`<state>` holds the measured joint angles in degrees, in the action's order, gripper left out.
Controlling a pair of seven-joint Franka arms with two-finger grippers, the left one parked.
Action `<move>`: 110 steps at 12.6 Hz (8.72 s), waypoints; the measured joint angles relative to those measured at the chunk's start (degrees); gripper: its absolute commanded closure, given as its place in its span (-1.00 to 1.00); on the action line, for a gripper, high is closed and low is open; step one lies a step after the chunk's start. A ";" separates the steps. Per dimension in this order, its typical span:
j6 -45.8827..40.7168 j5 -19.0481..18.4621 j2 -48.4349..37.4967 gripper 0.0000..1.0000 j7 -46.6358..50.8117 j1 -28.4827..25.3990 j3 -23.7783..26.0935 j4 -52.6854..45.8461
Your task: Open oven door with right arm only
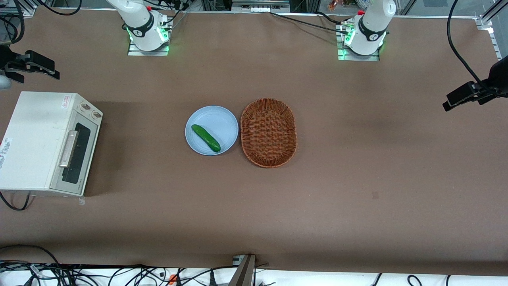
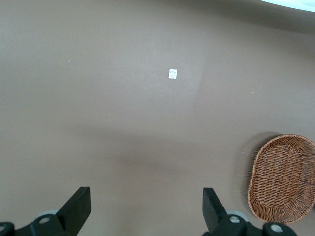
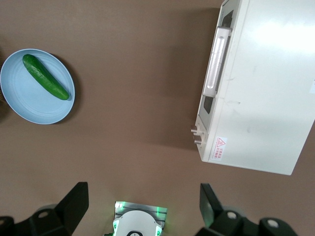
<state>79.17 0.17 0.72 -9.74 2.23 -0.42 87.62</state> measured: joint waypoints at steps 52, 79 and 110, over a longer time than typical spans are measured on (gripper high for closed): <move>13.65 -29.67 29.47 1.00 8.63 -4.33 -0.85 0.14; 29.39 -20.07 40.94 1.00 14.46 -7.20 4.11 1.18; 17.80 -2.02 38.22 1.00 16.23 -9.06 0.06 -10.24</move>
<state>96.97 -1.85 38.94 6.48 -6.83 -0.36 77.38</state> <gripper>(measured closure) 0.991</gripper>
